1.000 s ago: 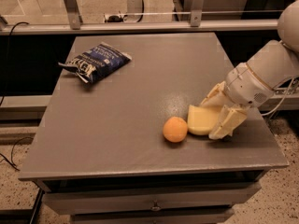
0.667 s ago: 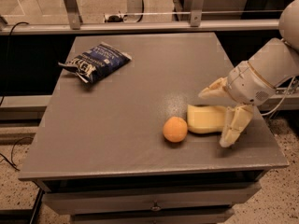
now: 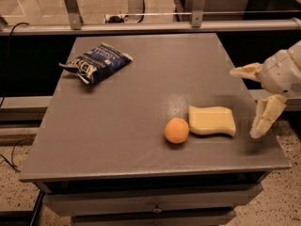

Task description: Move sponge near orange

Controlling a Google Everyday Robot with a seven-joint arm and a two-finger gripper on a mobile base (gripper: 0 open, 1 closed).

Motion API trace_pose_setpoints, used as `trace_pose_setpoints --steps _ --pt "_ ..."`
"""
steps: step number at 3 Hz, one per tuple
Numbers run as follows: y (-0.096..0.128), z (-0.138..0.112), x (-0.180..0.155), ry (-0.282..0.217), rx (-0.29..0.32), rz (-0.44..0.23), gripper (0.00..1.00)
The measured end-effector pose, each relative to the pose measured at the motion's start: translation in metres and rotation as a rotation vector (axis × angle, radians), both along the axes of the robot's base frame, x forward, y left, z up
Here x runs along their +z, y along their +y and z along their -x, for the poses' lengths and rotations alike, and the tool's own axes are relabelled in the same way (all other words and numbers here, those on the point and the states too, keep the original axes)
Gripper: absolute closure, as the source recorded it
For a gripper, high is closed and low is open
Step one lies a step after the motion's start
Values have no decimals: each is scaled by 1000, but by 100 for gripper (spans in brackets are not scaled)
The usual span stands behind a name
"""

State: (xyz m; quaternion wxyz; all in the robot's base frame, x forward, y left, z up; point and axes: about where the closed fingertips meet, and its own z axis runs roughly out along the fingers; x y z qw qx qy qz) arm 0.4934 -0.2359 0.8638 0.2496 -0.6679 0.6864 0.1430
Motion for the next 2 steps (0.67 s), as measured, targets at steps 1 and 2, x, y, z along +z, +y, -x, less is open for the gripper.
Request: trace_pose_setpoints --steps 1,2 --pt "-47 -15 21 -65 -72 -75 0" --pt "-54 -29 45 -129 -87 -90 0"
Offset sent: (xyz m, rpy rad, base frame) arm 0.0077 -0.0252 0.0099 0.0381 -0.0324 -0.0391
